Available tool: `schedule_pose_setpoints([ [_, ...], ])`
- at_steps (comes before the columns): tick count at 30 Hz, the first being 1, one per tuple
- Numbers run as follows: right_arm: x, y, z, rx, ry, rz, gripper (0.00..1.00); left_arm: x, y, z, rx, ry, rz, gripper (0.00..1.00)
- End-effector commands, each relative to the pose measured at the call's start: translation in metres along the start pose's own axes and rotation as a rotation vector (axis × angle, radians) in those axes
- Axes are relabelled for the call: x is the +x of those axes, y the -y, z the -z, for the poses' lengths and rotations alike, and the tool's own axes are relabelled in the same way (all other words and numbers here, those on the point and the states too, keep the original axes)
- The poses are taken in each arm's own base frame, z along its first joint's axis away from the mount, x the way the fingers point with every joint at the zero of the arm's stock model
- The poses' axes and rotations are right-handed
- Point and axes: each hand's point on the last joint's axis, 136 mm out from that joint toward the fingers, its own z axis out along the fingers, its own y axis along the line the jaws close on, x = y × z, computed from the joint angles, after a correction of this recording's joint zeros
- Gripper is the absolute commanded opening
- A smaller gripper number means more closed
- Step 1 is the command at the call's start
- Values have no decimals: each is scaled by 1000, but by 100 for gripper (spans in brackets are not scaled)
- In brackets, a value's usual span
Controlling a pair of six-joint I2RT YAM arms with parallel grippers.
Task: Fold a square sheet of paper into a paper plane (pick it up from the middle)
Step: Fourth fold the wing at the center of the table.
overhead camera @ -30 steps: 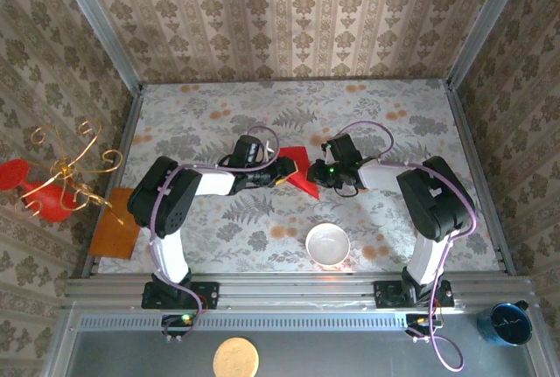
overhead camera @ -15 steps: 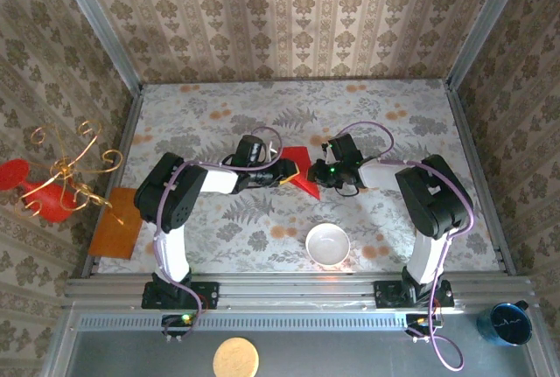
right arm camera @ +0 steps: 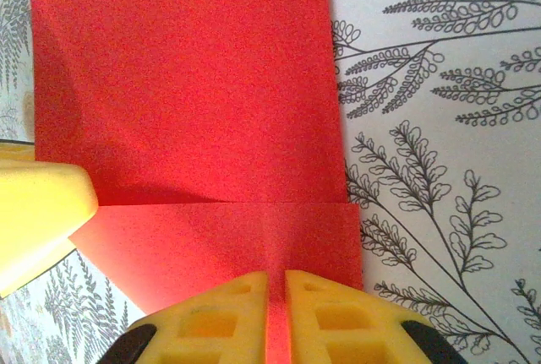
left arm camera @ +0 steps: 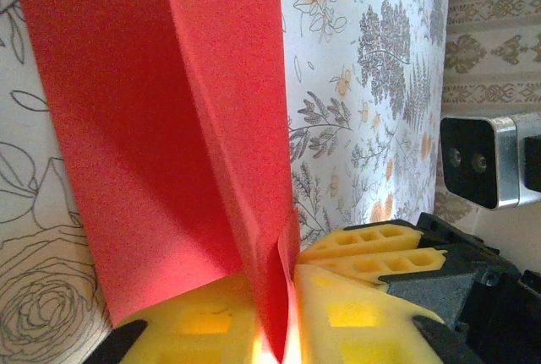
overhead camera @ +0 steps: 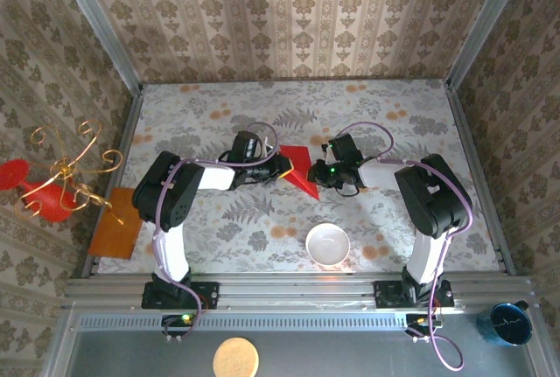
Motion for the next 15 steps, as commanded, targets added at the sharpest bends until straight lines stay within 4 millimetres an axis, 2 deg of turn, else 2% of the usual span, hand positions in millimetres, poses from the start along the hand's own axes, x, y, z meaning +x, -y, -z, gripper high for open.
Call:
schedule_pose_setpoints([
  [1, -9, -8, 4, -22, 14, 38, 18, 2, -2, -2, -13, -31, -11, 13],
  [4, -13, -11, 11, -9, 35, 77, 23, -2, -5, 0, -46, -9, -8, 9],
  [9, -21, -8, 37, 83, 122, 208, 32, -7, -1, 6, -111, 25, -13, 7],
  [12, -20, -2, 51, 176, 164, 320, 34, -10, 2, 10, -169, 43, -10, 6],
  [15, -12, 0, 56, 248, 182, 436, 37, -14, 4, 11, -214, 50, 3, 6],
])
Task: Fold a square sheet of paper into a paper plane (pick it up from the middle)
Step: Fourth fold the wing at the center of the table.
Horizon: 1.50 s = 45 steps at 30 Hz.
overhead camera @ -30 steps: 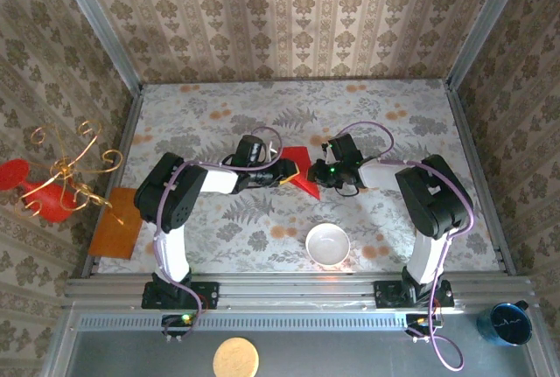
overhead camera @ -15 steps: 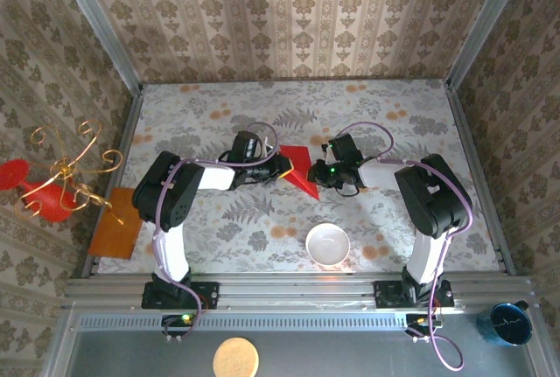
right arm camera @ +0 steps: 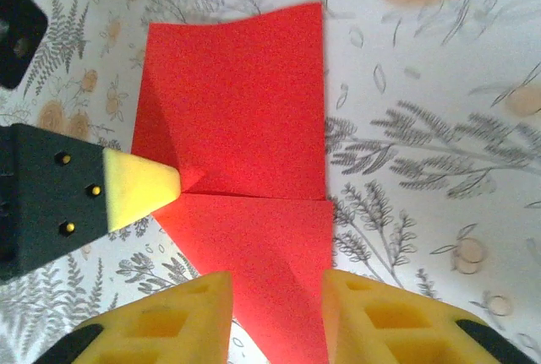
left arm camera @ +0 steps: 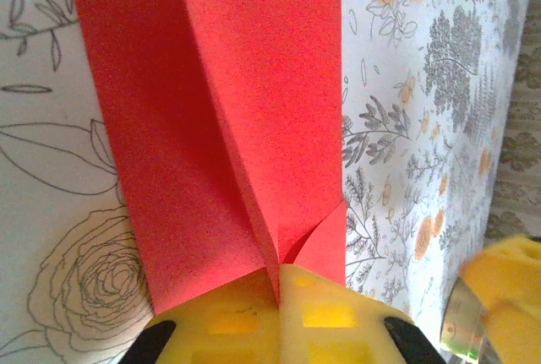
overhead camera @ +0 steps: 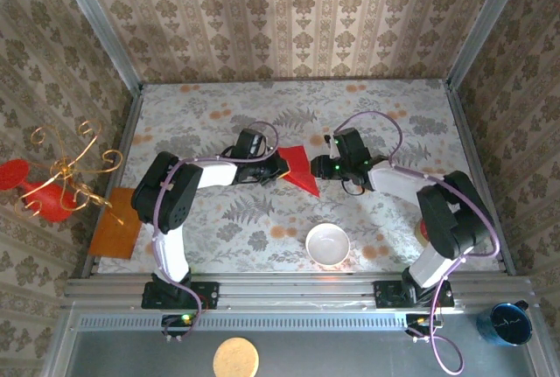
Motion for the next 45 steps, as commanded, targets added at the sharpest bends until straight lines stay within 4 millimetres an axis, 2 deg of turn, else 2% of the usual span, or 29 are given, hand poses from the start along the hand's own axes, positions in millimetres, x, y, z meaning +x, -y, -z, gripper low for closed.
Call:
schedule_pose_setpoints([
  [1, 18, 13, 6, 142, -8, 194, 38, -11, 16, 12, -51, 43, -26, 5],
  [7, 31, -4, -6, 191, -17, 341, 42, -10, 22, 12, -106, 17, 7, 5],
  [12, 37, -11, -23, 227, -42, 407, 42, -8, 27, 14, -122, 1, 25, 5],
  [17, 40, -20, -31, 200, -53, 436, 40, -5, 29, 15, -125, -10, 35, 5],
  [34, 48, -13, -46, 224, -76, 436, 39, -5, 31, 16, -133, -8, 44, 5],
  [45, 48, -7, -44, 253, -72, 445, 28, -5, 31, 16, -146, -14, 44, 5],
])
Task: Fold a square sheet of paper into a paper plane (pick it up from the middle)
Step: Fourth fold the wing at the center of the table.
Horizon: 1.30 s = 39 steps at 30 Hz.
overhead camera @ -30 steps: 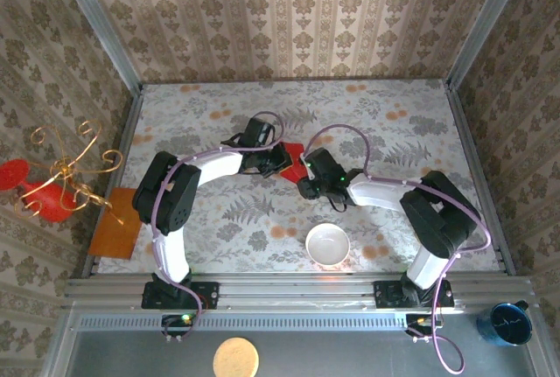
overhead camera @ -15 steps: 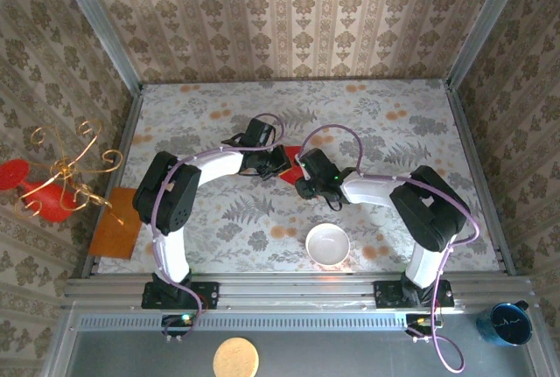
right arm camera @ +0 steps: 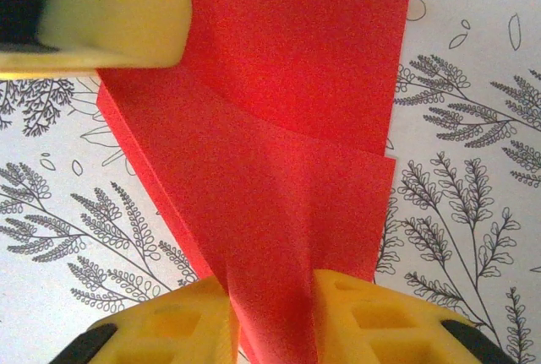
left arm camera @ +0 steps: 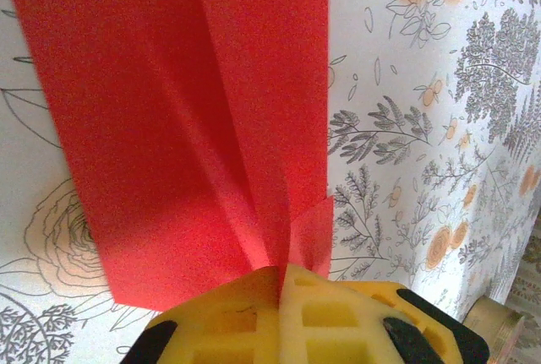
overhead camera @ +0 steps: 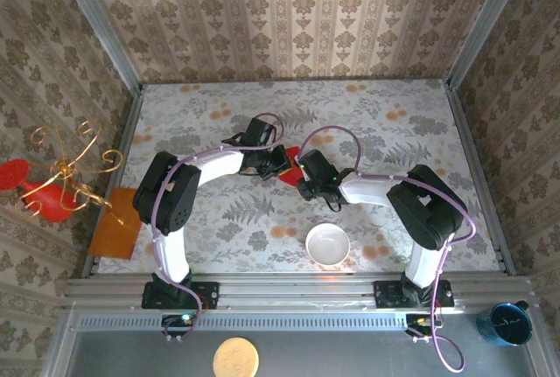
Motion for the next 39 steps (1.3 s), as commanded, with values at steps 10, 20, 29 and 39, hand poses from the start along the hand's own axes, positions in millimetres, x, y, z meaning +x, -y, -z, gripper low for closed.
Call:
schedule_pose_setpoints([
  [10, 1, 4, -1, 36, -4, 29, 19, -9, 14, 16, 8, 29, -11, 10],
  [20, 11, -7, -4, -47, -50, -4, 11, -40, -8, 47, -9, 120, 10, 35],
  [29, 19, -16, -8, -190, -115, -116, 8, -43, -17, 69, 16, 184, -9, 42],
  [39, 19, -23, -5, -472, -146, -339, 7, -8, -6, 44, 123, 144, -93, 41],
])
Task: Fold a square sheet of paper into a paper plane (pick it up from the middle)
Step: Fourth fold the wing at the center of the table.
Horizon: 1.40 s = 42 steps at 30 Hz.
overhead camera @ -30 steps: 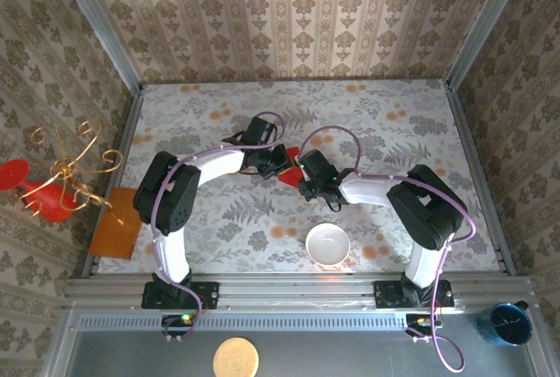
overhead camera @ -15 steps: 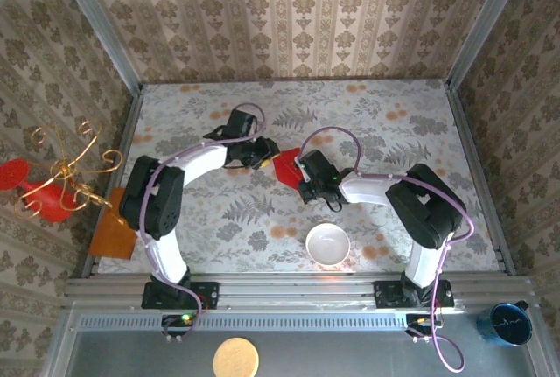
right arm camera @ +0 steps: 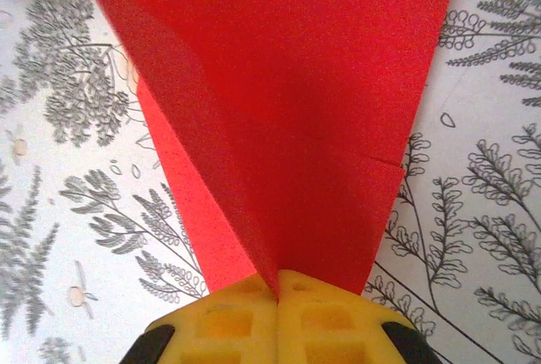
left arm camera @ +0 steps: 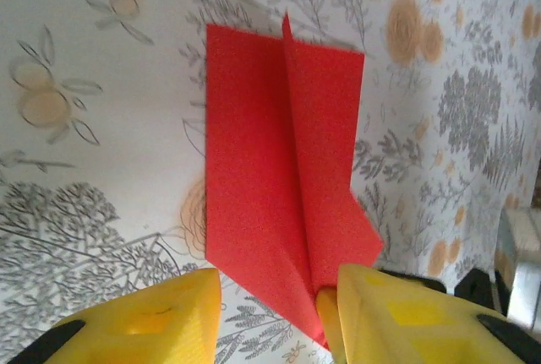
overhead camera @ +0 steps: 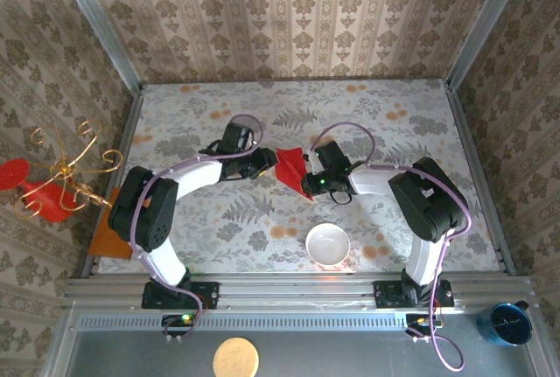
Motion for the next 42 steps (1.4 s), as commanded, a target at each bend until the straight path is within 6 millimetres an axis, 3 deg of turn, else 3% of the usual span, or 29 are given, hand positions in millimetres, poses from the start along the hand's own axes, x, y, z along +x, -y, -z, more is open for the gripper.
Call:
schedule_pose_setpoints([
  [1, 18, -9, -4, -153, -75, -105, 7, 7, 24, -5, 104, -7, -76, 41],
  [8, 17, -6, 3, -249, -99, -182, 7, 19, 30, -22, 131, -47, -103, 40],
  [13, 12, -6, 2, -308, -93, -244, 6, 26, 25, -30, 142, -61, -94, 33],
  [23, 14, 3, 1, -326, -84, -294, 7, 27, 26, -47, 151, -108, -100, 30],
  [27, 14, 5, 1, -320, -82, -296, 8, 30, 24, -51, 140, -121, -102, 39],
  [37, 15, 8, 1, -309, -77, -297, 11, 37, 7, -58, 39, -156, -91, 48],
  [42, 14, 8, 2, -302, -69, -295, 13, 46, -13, -61, -97, -192, -79, 52],
])
